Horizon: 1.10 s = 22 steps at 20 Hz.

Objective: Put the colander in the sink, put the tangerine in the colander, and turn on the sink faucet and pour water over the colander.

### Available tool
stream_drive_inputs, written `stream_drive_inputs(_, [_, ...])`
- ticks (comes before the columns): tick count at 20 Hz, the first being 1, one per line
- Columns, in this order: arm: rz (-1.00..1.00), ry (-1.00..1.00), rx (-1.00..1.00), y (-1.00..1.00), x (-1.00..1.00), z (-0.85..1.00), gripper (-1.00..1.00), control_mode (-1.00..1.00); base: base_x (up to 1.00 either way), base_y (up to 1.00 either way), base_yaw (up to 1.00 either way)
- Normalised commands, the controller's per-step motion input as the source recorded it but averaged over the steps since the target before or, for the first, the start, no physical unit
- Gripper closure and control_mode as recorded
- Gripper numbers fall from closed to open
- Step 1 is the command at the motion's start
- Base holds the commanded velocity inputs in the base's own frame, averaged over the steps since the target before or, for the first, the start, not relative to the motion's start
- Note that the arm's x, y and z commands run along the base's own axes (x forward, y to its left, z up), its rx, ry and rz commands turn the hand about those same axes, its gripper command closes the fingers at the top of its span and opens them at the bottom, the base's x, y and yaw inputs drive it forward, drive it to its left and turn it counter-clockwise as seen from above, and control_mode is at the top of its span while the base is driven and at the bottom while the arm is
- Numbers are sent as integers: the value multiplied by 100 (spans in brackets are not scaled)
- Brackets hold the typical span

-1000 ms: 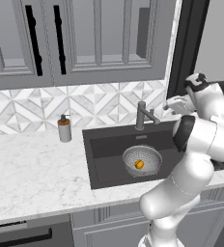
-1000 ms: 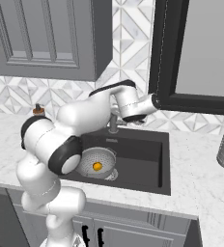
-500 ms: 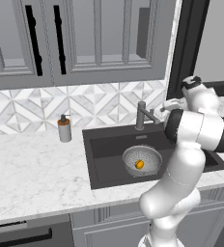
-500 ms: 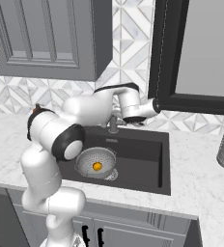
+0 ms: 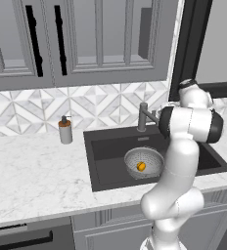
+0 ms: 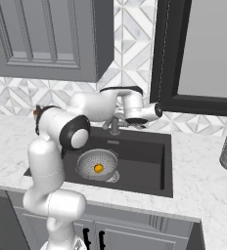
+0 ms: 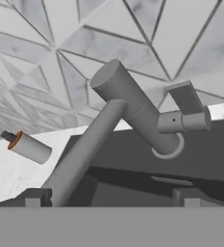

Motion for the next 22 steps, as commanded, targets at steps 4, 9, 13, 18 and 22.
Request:
stream_drive_inputs(4, [1,0,2,0,24,-14,-100,-100,0,0,0])
stream_drive_inputs(9, [0,0,2,0,32,-12,-100,-100,0,0,0])
stream_drive_inputs(13, [0,0,0,0,23,-10,-100,-100,0,0,0])
stream_drive_inputs(18, [0,0,0,1,24,-15,-100,-100,0,0,0])
stream_drive_inputs(22, [0,0,0,1,16,-16,-100,-100,0,0,0])
